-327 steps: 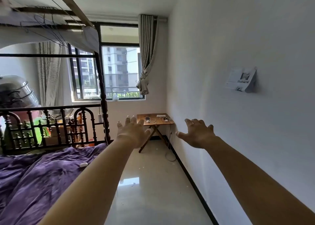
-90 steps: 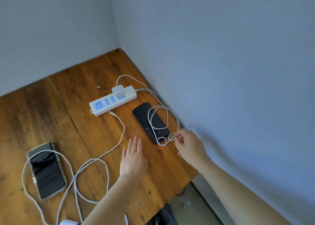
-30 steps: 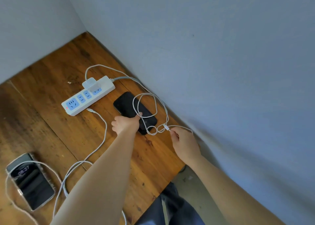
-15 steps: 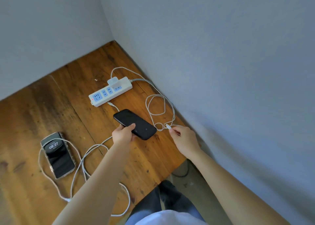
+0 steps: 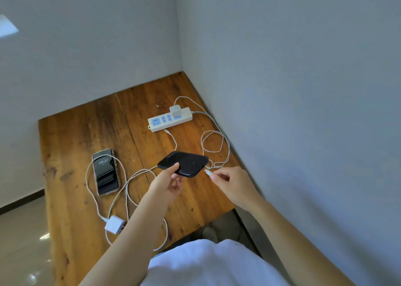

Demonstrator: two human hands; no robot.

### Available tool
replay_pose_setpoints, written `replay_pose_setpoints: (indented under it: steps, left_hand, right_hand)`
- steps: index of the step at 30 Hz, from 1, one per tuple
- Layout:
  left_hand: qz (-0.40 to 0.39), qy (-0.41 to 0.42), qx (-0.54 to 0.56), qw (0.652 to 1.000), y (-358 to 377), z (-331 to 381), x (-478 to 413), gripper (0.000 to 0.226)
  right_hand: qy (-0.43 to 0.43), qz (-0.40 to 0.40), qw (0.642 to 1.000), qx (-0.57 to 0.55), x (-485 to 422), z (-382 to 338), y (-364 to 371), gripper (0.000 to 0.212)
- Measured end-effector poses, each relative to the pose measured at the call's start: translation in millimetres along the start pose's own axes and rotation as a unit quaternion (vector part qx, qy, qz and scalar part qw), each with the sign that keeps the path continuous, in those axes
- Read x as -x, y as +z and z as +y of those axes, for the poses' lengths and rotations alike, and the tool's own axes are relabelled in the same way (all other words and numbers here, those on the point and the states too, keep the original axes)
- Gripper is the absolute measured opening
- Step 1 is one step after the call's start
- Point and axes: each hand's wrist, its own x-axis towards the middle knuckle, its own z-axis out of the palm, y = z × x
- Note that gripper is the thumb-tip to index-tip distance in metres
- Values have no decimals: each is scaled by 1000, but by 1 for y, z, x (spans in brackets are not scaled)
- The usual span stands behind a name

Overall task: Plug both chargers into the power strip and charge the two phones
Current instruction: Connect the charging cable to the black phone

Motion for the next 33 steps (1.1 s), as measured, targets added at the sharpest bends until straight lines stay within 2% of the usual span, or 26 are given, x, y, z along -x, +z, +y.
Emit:
replay_pose_setpoints:
  steps: [6, 17, 28, 33]
  left_hand:
    - [-15, -6, -13, 1000, -4, -9, 8, 36]
    - [-13, -5, -30, 999, 0, -16, 8, 34]
    - [-21, -11, -17, 1000, -1, -17, 0, 25]
    - [-22, -18, -12, 1000, -2, -22, -1, 25]
  right_hand:
    - [-11, 17, 1000, 1, 8, 0, 9, 28]
    - [29, 19, 998, 52, 12, 0, 7, 21]
    - [18, 22, 997, 65, 7, -3, 8, 20]
    - [11, 8, 998, 63, 4, 0, 7, 26]
